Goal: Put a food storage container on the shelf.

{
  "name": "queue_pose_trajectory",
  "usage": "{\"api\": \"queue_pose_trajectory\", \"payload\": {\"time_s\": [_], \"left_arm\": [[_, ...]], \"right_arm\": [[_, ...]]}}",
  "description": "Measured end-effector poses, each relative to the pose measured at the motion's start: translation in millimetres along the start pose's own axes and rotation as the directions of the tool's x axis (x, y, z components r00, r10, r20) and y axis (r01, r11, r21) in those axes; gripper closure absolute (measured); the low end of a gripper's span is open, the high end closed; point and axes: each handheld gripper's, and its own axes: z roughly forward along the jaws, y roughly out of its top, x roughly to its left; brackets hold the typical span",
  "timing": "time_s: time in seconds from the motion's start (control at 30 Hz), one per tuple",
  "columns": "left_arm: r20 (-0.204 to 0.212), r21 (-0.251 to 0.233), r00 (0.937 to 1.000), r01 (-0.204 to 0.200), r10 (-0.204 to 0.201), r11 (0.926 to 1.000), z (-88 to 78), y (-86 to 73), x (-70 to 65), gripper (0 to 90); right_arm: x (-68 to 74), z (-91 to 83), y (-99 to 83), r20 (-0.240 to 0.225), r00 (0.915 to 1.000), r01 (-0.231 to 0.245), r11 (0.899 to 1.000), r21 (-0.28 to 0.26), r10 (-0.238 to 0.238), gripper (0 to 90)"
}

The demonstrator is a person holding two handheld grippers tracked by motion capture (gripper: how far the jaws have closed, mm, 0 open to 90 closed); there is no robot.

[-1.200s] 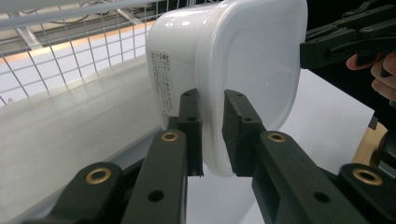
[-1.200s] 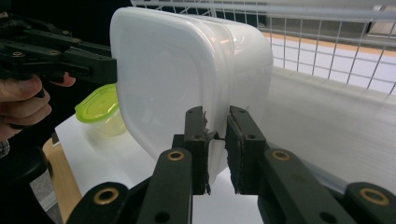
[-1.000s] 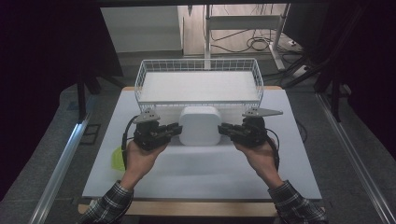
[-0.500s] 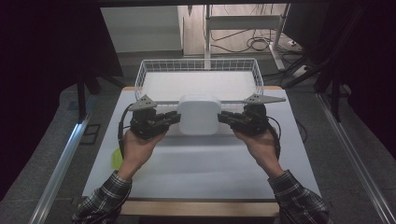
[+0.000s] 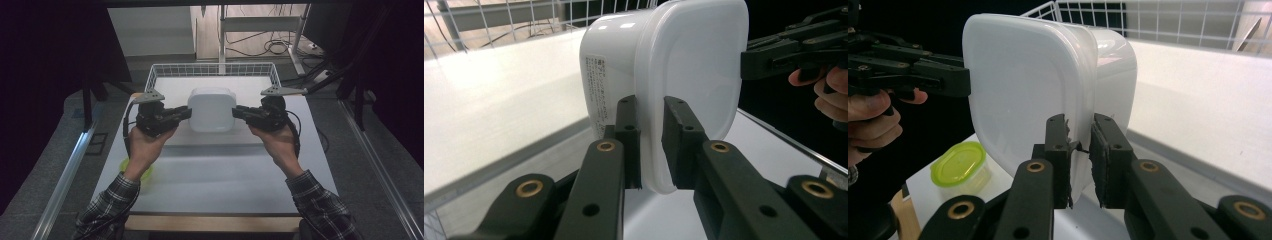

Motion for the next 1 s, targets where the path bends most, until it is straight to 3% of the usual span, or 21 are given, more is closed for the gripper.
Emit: {"api": "queue_pose_trajectory", "payload": {"time_s": [0.67, 1.0], "left_arm": [[-0.014, -0.023, 0.9994, 0.032, -0.032, 0.9992, 16.0, 39.8, 22.4, 78.6], [-0.016, -0.009, 0.997, 0.075, -0.075, 0.9971, 35.3, 43.2, 36.6, 77.6]], "right_arm": [[-17.7, 11.9, 41.2, 0.04, 0.999, -0.019, 0.999, -0.03, 0.021, 78.1], [-34.3, 24.3, 47.0, 0.046, 0.9972, -0.059, 0.998, -0.021, 0.06, 77.7]]}}
